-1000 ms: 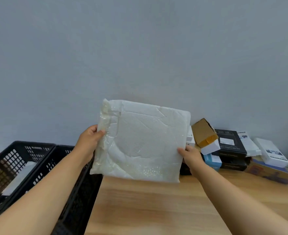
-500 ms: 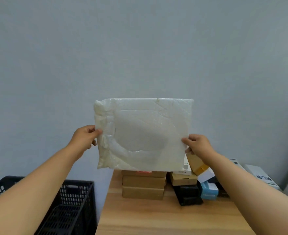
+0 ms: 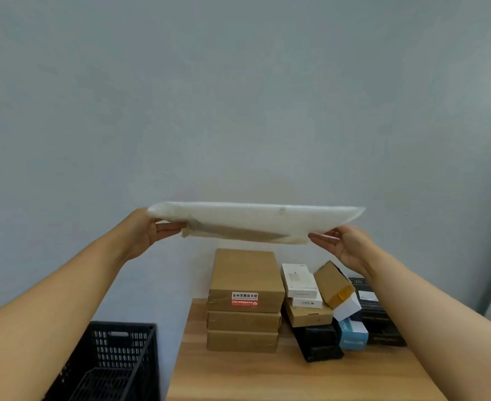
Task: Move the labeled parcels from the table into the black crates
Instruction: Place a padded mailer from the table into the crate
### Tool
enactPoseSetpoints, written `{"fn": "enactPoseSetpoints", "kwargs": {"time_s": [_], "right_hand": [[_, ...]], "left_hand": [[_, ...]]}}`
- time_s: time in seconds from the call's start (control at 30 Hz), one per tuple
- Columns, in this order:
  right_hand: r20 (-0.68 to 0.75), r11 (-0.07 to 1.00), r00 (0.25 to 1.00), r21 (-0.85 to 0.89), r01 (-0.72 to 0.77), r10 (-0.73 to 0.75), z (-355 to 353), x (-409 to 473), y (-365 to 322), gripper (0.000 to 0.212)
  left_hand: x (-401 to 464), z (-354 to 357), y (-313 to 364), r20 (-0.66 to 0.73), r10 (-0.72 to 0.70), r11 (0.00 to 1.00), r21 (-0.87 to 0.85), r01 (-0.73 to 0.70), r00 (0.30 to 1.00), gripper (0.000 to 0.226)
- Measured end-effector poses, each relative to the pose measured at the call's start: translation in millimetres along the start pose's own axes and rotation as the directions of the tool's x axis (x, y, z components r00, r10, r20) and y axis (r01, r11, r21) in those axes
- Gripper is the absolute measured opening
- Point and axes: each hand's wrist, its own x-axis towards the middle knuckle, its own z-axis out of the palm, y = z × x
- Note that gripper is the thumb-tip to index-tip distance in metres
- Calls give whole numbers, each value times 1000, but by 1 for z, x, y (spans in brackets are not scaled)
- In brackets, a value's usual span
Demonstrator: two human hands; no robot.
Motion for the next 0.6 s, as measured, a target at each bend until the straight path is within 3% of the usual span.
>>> {"fn": "enactPoseSetpoints", "kwargs": {"time_s": [0.07,0.13,0.23,0.33,0.5,0.6], "right_hand": [[-18,993,1000,-116,14,-16,0,-1,-2,15],[-28,961,1000,-277,3,-11,1,1,-2,21],[-34,975,999,-222,-20,13,2,10,1,50],[-81,971,997,-240,-15,-5,9,12,3,60],[-135,977,989,-212,24,-54,20,11,5,57],[-142,990,986,-128,65,-83,27,10,4,38]], "left_hand": [[0,2,1,-73,-38,995,94,45,997,14],[0,4,1,-122,-55,981,180,76,991,23],[1,10,-3,-145,15,975,222,18,989,38],[2,15,-7,-234,94,960,278,-26,968,40],[1,21,-14,-328,245,904,417,-93,912,37],[0,29,-15,-348,325,875,464,-139,879,35]]}}
